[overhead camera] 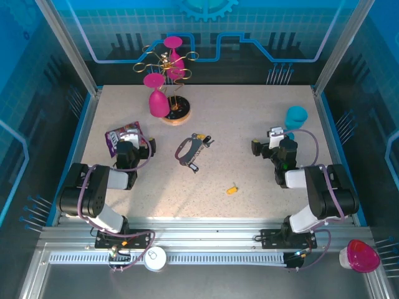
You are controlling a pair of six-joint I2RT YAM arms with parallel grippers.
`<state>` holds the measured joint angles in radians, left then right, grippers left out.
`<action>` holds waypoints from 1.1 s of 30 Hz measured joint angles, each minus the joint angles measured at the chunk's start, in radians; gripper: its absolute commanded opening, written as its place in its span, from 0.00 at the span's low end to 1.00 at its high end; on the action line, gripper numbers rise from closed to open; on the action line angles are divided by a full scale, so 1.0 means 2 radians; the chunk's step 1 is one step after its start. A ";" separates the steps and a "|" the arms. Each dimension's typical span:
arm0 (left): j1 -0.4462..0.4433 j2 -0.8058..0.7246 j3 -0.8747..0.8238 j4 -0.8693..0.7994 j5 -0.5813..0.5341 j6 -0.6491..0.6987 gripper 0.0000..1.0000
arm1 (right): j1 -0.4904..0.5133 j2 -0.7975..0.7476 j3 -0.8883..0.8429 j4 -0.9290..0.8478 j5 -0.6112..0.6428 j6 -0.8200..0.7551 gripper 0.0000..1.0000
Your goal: Put the keys on the keyring
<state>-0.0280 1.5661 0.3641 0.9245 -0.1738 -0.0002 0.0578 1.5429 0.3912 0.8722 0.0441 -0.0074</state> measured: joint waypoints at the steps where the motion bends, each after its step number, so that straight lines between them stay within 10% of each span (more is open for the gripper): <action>1: 0.000 0.000 0.000 0.000 0.000 0.000 0.99 | 0.000 0.000 0.000 0.000 0.000 0.000 1.00; 33: 0.000 -0.003 -0.006 0.012 0.003 0.000 0.99 | 0.000 0.000 0.000 0.000 -0.002 0.000 1.00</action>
<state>-0.0280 1.5608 0.3515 0.9478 -0.1673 -0.0006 0.0574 1.5429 0.3912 0.8722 0.0391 -0.0071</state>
